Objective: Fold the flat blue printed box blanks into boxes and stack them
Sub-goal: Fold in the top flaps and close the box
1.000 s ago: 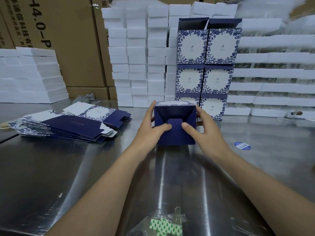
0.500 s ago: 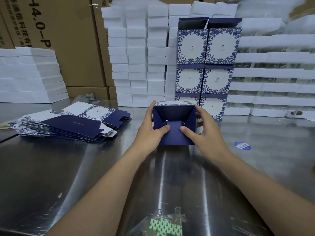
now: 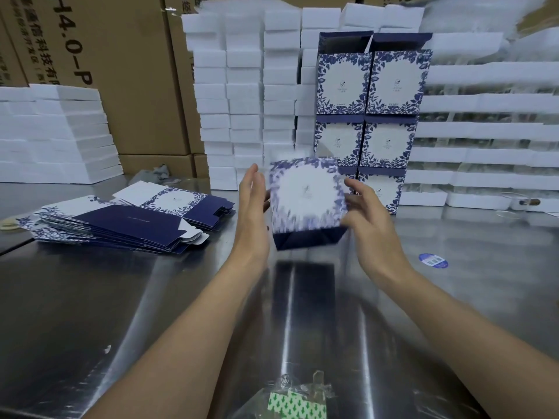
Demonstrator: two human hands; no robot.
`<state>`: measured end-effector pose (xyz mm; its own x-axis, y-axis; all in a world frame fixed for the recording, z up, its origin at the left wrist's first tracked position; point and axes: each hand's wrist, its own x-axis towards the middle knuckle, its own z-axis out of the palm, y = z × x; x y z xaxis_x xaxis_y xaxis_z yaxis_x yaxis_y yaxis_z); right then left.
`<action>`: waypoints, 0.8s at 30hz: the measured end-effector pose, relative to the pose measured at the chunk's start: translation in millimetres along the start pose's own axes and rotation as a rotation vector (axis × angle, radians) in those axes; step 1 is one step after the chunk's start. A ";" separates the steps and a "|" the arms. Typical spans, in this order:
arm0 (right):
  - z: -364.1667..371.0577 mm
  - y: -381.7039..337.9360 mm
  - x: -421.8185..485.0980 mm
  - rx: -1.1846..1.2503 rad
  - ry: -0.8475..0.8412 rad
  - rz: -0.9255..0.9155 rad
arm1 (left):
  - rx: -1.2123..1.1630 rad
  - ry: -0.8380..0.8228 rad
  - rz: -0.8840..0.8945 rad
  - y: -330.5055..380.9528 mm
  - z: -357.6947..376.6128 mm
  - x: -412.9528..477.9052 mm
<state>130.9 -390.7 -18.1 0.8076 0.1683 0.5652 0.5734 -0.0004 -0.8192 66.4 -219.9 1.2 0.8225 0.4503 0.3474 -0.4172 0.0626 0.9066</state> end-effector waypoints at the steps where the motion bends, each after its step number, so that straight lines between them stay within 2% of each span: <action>1: 0.1 1.8 -1.5 -0.024 -0.024 -0.034 | -0.013 0.017 0.007 1.0 -1.8 0.5; 5: 2.6 7.0 -1.9 -0.083 -0.023 -0.081 | -0.012 0.042 -0.009 0.9 -5.9 4.2; 9: 5.8 3.4 -5.8 -0.140 -0.046 -0.073 | 0.175 0.019 0.114 -10.2 -5.1 7.1; 14: 7.9 -3.3 -8.7 -0.090 -0.006 0.080 | 0.392 0.064 0.217 -16.0 -3.2 5.0; 16: 7.4 -5.3 -4.9 -0.068 0.042 0.116 | 0.424 0.124 0.191 -16.3 -2.2 5.5; 19: 7.1 -9.8 -3.5 -0.053 0.126 0.184 | 0.358 0.277 0.028 -16.2 -2.4 8.1; 22: 6.7 -14.2 -4.4 -0.196 0.224 0.041 | 0.360 0.302 -0.010 -16.0 -2.4 9.3; 24: 0.9 -20.8 -5.0 -0.378 0.263 -0.270 | 0.412 0.280 0.074 -17.0 -1.3 7.4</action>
<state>114.9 -390.6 -3.9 0.6035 -0.0410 0.7963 0.7364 -0.3541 -0.5764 79.1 -216.5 -12.0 0.6380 0.6652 0.3878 -0.2368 -0.3096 0.9209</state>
